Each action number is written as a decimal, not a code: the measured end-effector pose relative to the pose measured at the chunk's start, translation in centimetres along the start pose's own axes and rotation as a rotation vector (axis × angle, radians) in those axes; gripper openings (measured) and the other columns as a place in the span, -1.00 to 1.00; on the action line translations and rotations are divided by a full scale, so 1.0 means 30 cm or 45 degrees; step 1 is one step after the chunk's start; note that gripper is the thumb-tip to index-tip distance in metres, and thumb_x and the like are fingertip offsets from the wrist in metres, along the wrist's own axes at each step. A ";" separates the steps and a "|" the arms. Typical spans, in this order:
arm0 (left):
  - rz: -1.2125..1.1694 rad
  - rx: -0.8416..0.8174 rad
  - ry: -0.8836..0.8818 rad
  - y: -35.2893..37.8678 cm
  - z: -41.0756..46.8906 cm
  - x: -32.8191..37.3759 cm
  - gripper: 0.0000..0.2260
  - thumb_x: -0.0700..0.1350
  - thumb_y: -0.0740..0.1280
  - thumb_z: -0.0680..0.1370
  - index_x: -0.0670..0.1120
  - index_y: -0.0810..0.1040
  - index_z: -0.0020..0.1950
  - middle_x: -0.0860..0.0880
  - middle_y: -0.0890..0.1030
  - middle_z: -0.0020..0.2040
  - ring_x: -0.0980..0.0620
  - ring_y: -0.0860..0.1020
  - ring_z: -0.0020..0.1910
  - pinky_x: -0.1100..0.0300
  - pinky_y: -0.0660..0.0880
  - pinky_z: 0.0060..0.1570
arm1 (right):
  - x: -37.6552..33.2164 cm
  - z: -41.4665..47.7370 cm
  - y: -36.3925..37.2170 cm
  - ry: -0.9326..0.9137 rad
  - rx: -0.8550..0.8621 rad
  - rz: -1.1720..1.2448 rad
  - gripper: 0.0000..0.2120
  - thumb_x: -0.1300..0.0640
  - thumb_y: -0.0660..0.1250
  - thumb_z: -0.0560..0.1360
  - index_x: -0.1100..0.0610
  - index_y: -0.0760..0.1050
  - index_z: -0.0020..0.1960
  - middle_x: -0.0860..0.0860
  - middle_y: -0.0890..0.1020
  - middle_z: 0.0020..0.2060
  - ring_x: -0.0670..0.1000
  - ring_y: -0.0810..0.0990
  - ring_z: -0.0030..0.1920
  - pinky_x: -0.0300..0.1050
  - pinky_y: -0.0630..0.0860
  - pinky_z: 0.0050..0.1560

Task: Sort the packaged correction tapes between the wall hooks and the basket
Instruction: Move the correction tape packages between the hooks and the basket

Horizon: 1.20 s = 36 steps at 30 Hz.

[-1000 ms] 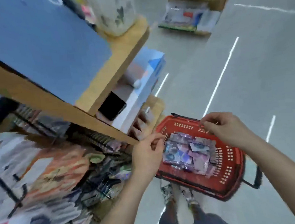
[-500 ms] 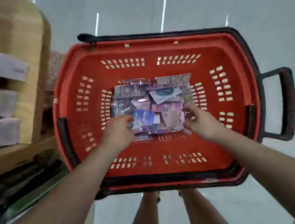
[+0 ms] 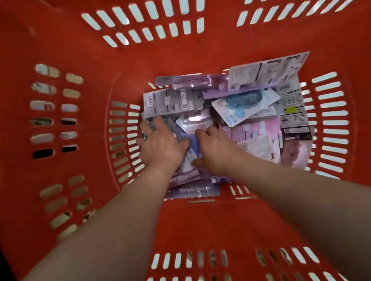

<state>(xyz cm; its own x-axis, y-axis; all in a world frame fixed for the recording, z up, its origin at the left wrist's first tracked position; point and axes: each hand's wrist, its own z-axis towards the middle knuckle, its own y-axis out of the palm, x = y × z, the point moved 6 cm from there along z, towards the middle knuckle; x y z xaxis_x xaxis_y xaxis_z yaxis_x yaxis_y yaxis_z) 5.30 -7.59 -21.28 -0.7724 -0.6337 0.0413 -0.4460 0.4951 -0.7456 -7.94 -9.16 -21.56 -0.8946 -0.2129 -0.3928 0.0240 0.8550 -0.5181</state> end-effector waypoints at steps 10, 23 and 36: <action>-0.161 0.109 -0.136 -0.104 -0.042 -0.070 -0.42 -0.11 0.40 0.48 -0.09 0.18 0.39 -0.23 0.41 0.30 -0.35 0.52 0.16 -0.03 0.38 -0.09 | 0.172 -0.104 -0.083 0.300 0.048 0.705 -0.76 0.18 0.39 0.52 0.17 0.44 0.14 0.15 0.61 -0.03 0.16 0.59 -0.05 -0.03 0.51 -0.10; -2.004 -0.542 -0.413 -0.156 -0.303 0.006 -0.64 -0.40 0.27 0.53 -0.18 0.52 0.30 -0.22 0.67 0.11 -0.22 0.67 0.04 -0.09 0.64 -0.09 | 0.032 -0.260 -0.137 0.260 0.009 1.555 -0.77 -0.02 0.34 0.54 0.04 0.67 0.10 0.08 0.72 0.04 0.10 0.69 -0.06 -0.02 0.61 0.01; 0.225 -0.382 0.430 0.058 -0.096 0.039 -0.38 -0.15 0.40 0.47 0.00 0.25 0.49 -0.13 0.41 0.41 -0.21 0.43 0.35 -0.10 0.44 0.27 | 0.224 -0.323 -0.237 0.263 0.219 1.197 -0.62 -0.04 0.56 0.36 -0.01 0.57 0.13 -0.05 0.72 -0.01 0.02 0.71 0.02 0.06 0.62 0.12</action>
<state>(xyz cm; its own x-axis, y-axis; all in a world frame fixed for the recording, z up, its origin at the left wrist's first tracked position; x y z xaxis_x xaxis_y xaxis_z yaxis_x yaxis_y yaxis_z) 2.31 -5.75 -20.61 -0.9295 -0.3209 0.1818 -0.3672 0.7586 -0.5383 -18.44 -12.09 -13.14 -0.5374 0.6216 -0.5699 0.8178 0.5493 -0.1720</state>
